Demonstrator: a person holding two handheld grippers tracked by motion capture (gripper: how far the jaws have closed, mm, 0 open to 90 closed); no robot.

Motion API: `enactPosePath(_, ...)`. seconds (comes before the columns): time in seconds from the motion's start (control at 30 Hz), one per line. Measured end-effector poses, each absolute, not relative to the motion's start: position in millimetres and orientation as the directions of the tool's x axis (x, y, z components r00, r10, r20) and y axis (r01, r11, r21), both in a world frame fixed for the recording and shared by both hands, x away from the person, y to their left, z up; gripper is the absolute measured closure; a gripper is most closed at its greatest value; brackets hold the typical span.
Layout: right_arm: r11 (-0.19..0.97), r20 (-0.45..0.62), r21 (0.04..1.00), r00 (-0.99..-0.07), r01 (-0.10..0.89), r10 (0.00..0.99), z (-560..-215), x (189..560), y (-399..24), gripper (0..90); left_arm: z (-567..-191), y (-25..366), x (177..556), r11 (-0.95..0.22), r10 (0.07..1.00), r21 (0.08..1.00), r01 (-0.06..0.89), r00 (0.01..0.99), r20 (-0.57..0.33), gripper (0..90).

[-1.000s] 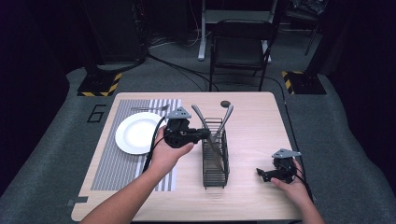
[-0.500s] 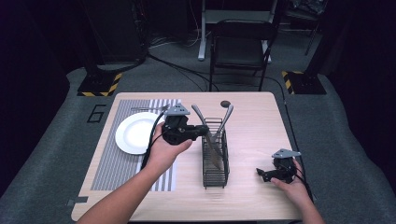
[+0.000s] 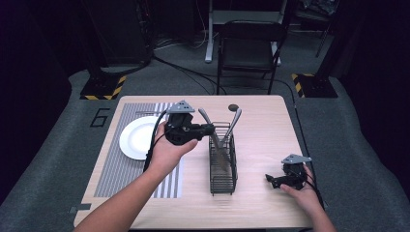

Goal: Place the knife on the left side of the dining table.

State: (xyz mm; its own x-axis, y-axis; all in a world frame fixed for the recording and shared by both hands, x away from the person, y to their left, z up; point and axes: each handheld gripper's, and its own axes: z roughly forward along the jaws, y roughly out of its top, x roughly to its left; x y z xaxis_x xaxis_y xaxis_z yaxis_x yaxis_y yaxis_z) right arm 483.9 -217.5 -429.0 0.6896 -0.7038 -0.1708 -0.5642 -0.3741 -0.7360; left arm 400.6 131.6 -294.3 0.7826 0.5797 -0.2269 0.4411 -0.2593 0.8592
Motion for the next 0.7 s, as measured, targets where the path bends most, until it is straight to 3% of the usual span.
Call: enactPosePath(0.7,-0.375,-0.171,-0.736,0.690,-0.564,-0.703,-429,484,-217,0.0,-253,145,394,-0.224,0.606,0.863,0.454,0.758,-0.242,83.7)
